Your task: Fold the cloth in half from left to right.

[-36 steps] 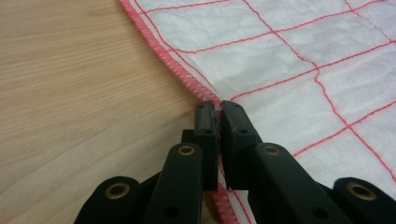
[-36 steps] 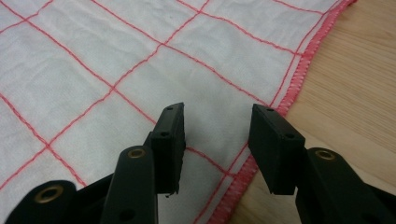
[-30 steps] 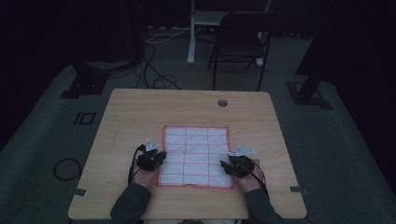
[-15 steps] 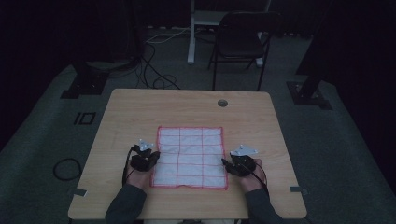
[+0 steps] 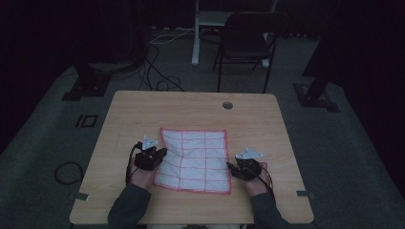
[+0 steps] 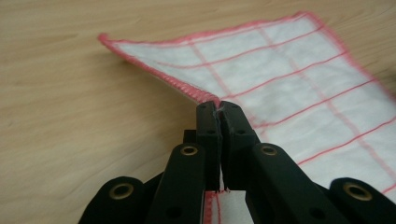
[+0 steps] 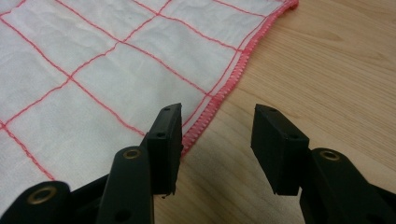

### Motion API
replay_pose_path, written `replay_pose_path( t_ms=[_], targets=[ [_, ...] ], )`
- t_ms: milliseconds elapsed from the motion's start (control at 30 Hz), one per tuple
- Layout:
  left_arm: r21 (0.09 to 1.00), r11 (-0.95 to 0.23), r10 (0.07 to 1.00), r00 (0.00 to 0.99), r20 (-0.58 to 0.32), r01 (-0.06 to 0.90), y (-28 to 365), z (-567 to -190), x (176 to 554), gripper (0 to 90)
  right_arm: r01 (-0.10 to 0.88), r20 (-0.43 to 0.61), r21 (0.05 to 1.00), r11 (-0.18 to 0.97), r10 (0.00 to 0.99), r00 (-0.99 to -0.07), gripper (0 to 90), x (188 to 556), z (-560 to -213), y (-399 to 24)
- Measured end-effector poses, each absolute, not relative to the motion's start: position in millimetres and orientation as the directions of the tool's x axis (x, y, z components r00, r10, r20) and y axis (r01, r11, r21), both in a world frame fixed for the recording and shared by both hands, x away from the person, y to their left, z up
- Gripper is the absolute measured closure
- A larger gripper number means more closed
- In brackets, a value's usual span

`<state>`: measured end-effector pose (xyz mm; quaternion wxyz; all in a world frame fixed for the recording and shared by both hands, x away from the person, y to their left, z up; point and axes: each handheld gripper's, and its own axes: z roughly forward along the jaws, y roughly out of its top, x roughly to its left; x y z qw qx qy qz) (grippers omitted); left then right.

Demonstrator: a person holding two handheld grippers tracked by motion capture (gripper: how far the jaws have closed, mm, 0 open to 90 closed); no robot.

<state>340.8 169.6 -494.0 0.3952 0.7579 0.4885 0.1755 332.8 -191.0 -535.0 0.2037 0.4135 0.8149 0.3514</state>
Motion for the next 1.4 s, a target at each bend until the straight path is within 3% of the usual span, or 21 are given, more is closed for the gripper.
replay_pose_path(
  t_ms=[600, 1400],
  targets=[
    [0.799, -0.234, 0.810, 0.565, -0.154, 0.554, 133, -474, 346, 87.9, 0.534, -0.041, 0.739, 0.412, 0.817, -0.575, 53.3, 334, -535, -192],
    [0.804, -0.269, 0.770, 0.620, -0.152, 0.530, 95, -470, 352, 87.9, 0.535, -0.039, 0.740, 0.407, 0.820, -0.570, 53.3, 334, -535, -194]
  ],
)
